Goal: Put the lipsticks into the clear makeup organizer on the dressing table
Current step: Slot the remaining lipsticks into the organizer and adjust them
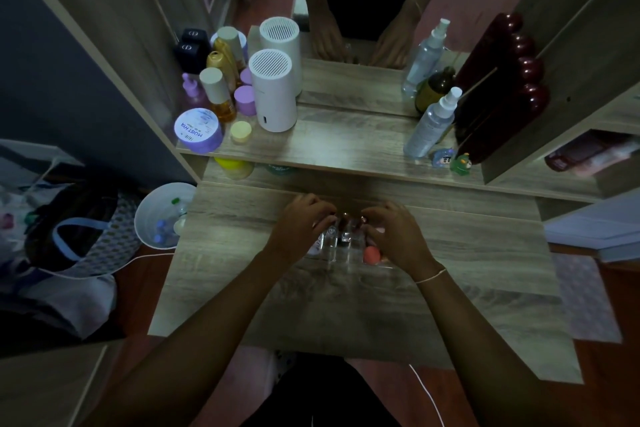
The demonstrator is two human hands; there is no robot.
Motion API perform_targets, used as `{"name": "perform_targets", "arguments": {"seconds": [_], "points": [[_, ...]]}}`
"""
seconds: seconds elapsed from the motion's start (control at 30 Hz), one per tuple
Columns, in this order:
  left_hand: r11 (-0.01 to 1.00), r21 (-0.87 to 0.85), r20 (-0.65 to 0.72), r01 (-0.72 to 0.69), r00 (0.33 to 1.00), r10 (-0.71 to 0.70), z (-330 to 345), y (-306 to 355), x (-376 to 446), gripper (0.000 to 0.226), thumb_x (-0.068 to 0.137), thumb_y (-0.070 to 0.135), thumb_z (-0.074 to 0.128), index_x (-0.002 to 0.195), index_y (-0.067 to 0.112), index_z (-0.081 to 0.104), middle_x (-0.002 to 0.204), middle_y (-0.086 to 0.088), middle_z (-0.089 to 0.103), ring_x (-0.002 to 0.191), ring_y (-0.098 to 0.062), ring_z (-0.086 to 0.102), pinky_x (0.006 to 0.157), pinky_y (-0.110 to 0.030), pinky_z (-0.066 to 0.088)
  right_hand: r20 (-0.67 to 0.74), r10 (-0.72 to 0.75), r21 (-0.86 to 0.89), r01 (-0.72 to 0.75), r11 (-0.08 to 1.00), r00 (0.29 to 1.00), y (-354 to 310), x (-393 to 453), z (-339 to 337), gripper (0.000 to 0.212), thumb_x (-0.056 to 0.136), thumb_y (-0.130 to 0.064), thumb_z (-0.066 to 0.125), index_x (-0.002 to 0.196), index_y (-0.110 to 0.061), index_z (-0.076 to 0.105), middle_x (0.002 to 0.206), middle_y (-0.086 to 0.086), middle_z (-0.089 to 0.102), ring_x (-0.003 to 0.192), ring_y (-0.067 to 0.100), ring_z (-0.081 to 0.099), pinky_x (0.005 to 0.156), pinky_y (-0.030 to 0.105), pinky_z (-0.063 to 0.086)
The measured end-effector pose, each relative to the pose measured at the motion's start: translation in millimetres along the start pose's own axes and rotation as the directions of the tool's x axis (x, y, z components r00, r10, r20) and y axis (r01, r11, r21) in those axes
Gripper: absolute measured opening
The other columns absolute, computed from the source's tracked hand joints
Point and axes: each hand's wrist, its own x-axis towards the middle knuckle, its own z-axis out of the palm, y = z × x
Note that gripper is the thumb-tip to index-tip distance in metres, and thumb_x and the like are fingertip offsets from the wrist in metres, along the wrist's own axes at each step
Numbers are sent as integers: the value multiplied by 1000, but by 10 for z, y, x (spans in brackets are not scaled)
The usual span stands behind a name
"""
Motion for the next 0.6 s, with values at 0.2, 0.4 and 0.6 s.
{"name": "perform_targets", "arguments": {"seconds": [0.2,0.4,0.6], "points": [[1000,-8,-5,19,1000,-19,0,-9,-12,19,90,18,62,104,8,68,98,-14,66,94,-28,56,77,-41,46,-10,-9,-11,9,1000,1000,-13,-6,6,31,81,-21,70,112,-16,68,110,9,68,106,29,57,93,43,44],[1000,-15,-21,-1,1000,0,2,-23,-35,18,90,19,62,104,9,68,99,-13,66,95,-27,56,76,-33,42,-29,-21,9,22,1000,999,-15,-55,-19,40,80,-20,69,120,-16,64,119,9,66,111,29,57,97,45,44],[999,-38,-138,22,990,-28,-44,-46,-75,20,94,13,56,111,8,65,101,-14,65,91,-24,59,76,-31,46,-211,-25,65,40,997,977,47,-254,-56,43,83,-16,66,125,-16,59,119,9,65,109,26,56,93,30,38]]}}
